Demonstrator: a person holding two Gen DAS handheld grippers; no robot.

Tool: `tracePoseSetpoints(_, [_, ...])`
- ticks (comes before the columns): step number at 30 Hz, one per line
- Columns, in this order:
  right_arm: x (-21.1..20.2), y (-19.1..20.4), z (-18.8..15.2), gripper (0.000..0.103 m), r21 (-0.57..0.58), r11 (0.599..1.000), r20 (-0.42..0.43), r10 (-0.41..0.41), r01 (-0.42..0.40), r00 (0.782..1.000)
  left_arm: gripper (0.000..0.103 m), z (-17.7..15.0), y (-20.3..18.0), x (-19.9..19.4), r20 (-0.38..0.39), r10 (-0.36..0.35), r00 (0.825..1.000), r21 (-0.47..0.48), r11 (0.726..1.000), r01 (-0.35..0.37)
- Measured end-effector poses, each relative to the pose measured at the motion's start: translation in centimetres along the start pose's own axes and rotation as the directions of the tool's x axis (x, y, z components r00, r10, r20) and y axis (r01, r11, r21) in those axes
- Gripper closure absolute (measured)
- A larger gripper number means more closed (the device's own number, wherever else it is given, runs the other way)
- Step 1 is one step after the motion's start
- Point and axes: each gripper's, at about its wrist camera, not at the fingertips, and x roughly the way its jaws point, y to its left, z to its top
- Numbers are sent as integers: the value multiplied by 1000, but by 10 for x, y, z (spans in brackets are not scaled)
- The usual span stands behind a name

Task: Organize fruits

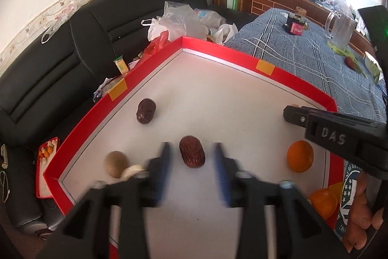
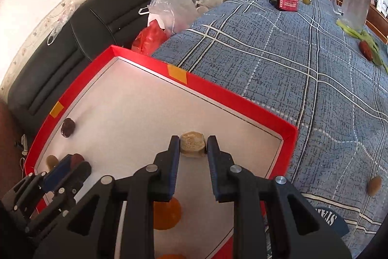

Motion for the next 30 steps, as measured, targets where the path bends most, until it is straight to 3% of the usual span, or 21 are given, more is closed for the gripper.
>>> tracePoseSetpoints(4, [-9, -4, -3, 77, 20, 999, 6, 25, -25, 1000, 47, -4, 2, -20, 66, 13, 998, -12, 1000, -12])
tracePoseSetpoints(8, [-36, -11, -9, 77, 37, 998, 78, 40, -43, 996, 38, -7, 5, -50, 157, 34, 987, -18, 999, -32])
tracePoseSetpoints(11, [-62, -12, -17, 77, 54, 997, 135, 53, -61, 989, 24, -10, 8, -80, 243, 56, 968, -23, 998, -52])
tracePoseSetpoints(17, [-109, -7, -36, 73, 51, 997, 230, 51, -64, 972, 20, -15, 10, -123, 363, 72, 929, -12, 997, -73])
tracePoseSetpoints(21, [-141, -4, -54, 53, 55, 997, 313, 42, -62, 949, 15, -18, 15, -137, 390, 61, 919, -23, 998, -57])
tracePoseSetpoints(27, [-166, -1, -70, 50, 11, 997, 334, 71, -79, 940, 13, -17, 18, -135, 365, 65, 929, -47, 998, -51])
tracePoseSetpoints(30, [-182, -17, -76, 50, 17, 996, 366, 70, -82, 928, 13, -19, 14, -134, 356, 72, 932, -42, 997, -61])
